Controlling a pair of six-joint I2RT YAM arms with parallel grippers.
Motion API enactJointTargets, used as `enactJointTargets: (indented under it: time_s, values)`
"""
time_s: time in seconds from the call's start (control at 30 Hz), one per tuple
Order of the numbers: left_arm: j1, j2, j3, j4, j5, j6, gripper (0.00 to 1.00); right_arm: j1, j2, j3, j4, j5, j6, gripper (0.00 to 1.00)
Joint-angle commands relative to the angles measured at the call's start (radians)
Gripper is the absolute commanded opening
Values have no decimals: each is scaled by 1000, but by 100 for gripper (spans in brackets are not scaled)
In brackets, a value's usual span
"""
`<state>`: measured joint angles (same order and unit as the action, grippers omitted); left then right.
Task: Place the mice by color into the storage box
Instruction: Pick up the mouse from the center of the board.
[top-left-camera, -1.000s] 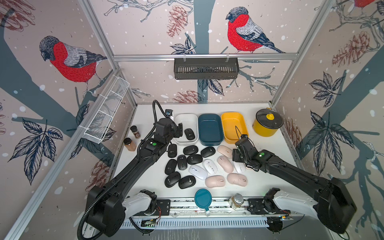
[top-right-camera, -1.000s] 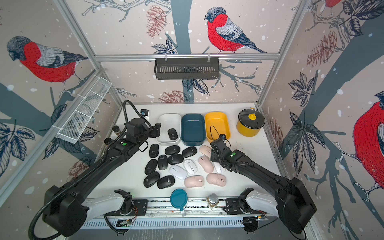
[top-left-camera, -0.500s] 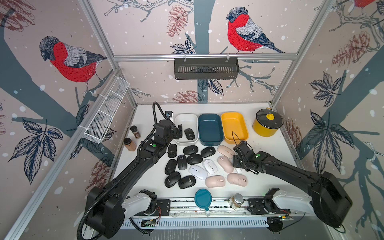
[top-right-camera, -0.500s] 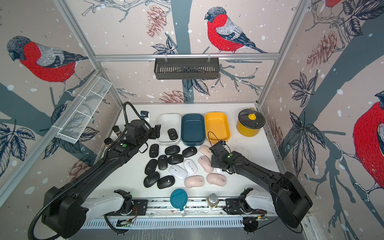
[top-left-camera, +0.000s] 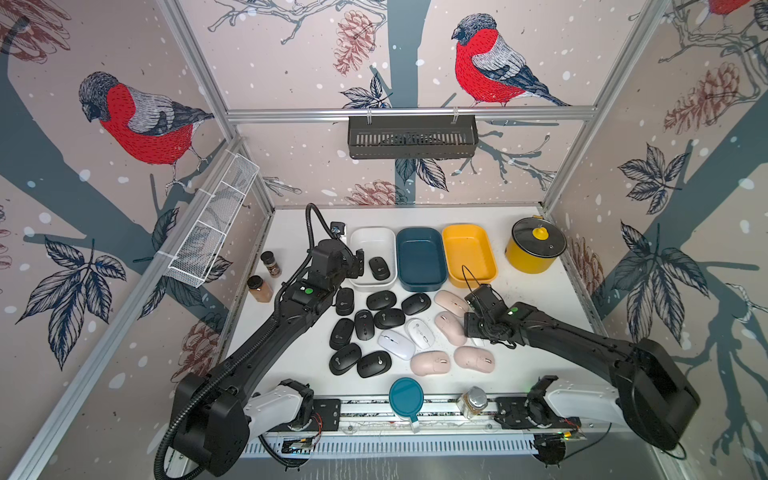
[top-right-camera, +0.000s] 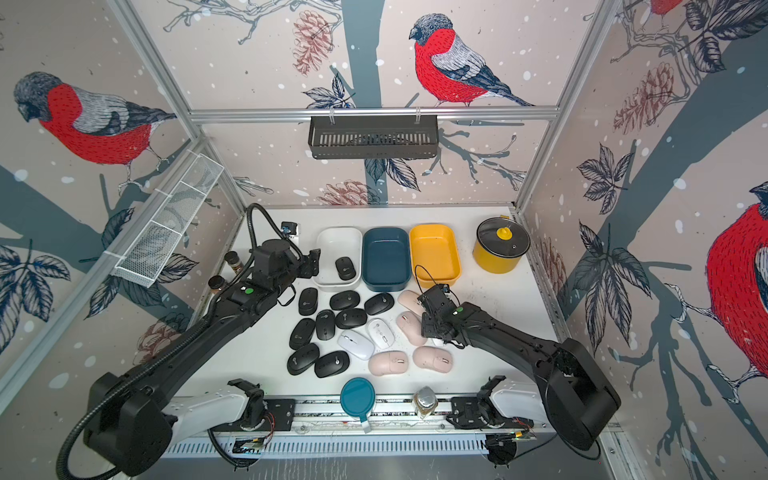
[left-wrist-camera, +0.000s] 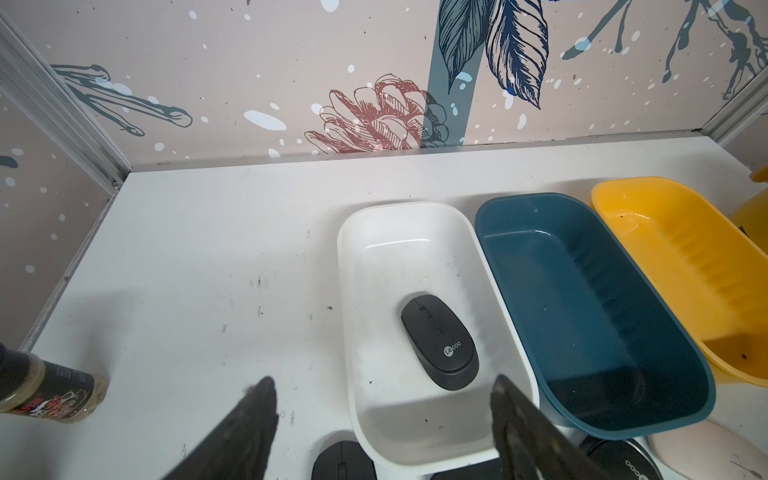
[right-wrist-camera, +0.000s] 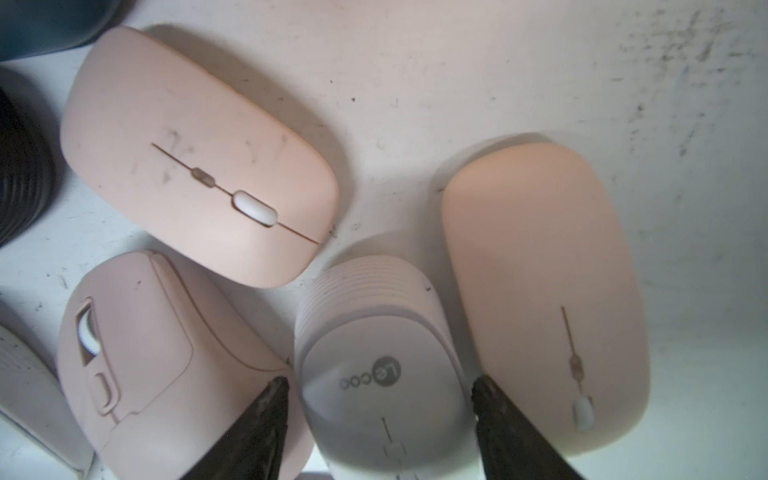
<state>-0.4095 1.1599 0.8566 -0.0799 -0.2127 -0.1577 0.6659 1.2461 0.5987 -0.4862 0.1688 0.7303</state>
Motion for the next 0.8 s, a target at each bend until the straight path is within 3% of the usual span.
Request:
enactJointTargets:
  time_s: [0.0, 0.77]
  values:
    - [-2, 2, 10, 20, -13, 6, 79, -6, 3, -3, 19, -11, 12, 71]
    - [-2, 5, 9, 17, -18, 8, 79, -15, 109, 34, 61, -17, 11, 72]
